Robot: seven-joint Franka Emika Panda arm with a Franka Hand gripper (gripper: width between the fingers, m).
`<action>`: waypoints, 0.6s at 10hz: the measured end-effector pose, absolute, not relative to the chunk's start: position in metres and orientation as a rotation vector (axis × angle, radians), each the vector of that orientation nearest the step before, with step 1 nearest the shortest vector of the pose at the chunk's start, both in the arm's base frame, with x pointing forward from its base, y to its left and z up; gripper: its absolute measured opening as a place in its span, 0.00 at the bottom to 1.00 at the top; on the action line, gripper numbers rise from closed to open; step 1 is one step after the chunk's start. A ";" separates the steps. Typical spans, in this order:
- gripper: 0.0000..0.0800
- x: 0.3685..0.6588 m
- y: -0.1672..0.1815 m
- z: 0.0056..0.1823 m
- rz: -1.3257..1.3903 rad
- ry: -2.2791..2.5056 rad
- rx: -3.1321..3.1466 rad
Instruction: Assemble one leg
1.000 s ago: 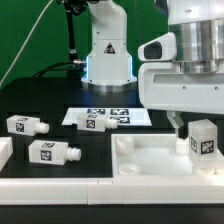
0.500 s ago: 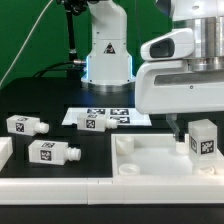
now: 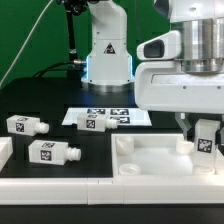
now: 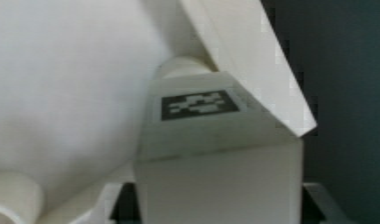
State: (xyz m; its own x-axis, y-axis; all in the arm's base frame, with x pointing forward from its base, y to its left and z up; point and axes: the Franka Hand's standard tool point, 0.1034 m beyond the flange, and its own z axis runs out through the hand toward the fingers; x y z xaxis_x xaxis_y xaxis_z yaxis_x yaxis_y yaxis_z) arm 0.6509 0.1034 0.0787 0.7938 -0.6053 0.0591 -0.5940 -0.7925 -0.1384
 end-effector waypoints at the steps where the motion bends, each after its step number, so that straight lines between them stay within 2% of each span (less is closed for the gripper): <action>1: 0.36 0.650 0.103 0.079 -0.150 1.142 -2.807; 6: 0.36 0.642 0.091 0.074 -0.001 2.139 -2.081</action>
Offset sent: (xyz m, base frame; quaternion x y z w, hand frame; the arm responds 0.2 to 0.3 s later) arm 0.0054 0.0140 -0.0122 0.0214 -0.0392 0.4435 0.8952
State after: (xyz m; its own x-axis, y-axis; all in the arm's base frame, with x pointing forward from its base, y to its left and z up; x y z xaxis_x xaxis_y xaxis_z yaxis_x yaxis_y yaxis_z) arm 0.6417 0.0911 0.0744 -0.0211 -0.9935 -0.1123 -0.9934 0.0335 -0.1100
